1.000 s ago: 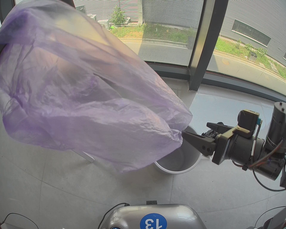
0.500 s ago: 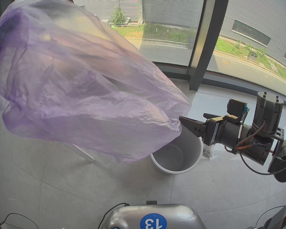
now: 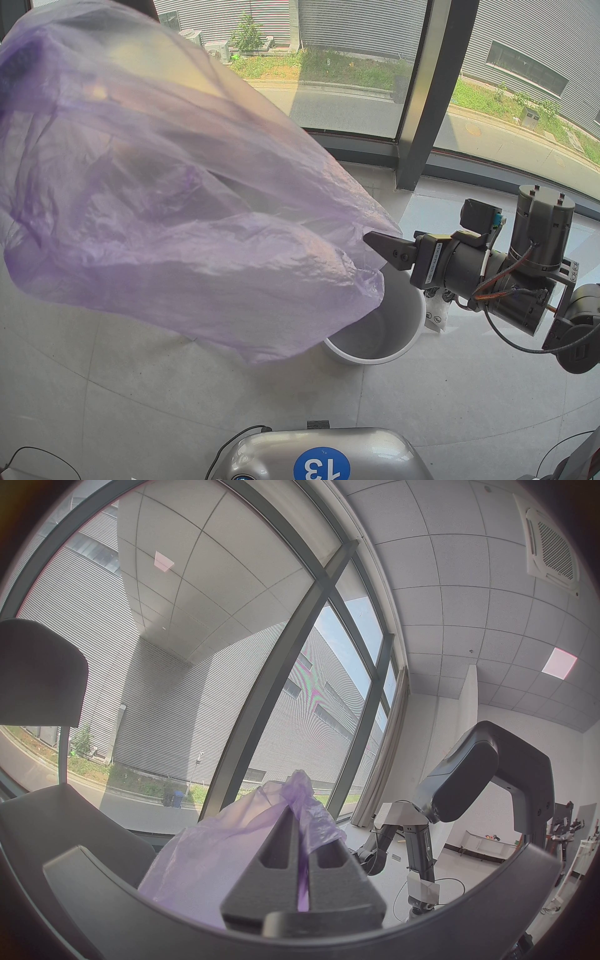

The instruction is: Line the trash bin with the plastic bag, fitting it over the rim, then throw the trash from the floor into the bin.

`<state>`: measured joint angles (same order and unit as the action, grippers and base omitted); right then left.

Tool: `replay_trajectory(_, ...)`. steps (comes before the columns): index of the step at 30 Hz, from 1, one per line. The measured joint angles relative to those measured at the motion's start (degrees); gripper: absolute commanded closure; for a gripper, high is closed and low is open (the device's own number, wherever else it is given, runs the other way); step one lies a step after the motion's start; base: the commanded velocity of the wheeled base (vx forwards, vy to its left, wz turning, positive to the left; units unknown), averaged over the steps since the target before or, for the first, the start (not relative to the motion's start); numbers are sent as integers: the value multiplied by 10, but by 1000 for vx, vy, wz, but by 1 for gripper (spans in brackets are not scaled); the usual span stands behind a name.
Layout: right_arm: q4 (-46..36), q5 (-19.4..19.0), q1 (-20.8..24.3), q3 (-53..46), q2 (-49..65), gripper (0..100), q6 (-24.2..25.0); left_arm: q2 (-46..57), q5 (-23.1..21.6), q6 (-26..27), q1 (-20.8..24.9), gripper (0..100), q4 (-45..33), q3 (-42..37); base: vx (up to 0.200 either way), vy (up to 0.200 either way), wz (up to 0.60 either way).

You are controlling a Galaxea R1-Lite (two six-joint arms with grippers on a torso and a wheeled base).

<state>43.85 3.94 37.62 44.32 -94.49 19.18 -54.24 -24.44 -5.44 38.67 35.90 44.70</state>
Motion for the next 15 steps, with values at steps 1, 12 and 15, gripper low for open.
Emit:
replay_trajectory(1,0,-2,2,0,-2,0,2,0,0,0,0,100,0,1,0,0,0)
replay_trajectory(12,0,-22,20,-5,-9,0,40,0,0,1,-1,100,1,12,0,0,0)
replay_trajectory(15,0,-23,23,-7,-9,0,43,0,0,1,-1,100,1,14,0,0,0)
